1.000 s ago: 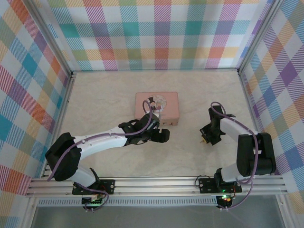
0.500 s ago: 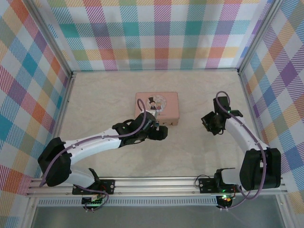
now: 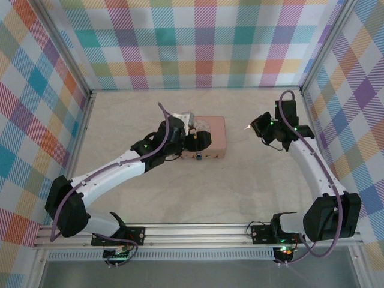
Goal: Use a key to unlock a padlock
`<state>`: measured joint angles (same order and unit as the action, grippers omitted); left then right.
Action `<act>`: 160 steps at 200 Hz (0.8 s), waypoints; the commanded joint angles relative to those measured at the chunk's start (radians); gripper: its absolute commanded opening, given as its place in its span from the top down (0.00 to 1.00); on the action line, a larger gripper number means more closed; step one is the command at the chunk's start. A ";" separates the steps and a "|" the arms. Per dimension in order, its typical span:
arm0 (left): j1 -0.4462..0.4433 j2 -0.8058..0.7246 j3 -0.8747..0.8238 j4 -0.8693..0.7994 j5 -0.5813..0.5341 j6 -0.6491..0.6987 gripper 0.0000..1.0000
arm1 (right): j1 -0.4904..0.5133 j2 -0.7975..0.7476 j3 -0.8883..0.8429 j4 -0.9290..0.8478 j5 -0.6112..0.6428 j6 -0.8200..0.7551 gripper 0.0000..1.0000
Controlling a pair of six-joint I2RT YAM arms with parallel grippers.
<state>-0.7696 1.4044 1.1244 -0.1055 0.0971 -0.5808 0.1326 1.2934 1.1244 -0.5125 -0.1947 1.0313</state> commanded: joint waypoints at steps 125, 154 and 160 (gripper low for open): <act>0.042 0.281 0.133 0.556 0.350 -0.308 0.38 | 0.092 -0.072 0.023 0.157 -0.107 0.127 1.00; 0.041 0.280 0.132 0.558 0.354 -0.305 0.43 | 0.108 -0.072 0.016 0.181 -0.116 0.142 1.00; 0.041 0.281 0.135 0.557 0.357 -0.307 0.44 | 0.111 -0.072 0.014 0.186 -0.119 0.146 1.00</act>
<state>-0.7368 1.7081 1.2461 0.4011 0.4301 -0.8764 0.2306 1.2442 1.1297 -0.3786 -0.2859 1.1492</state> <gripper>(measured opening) 0.580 0.065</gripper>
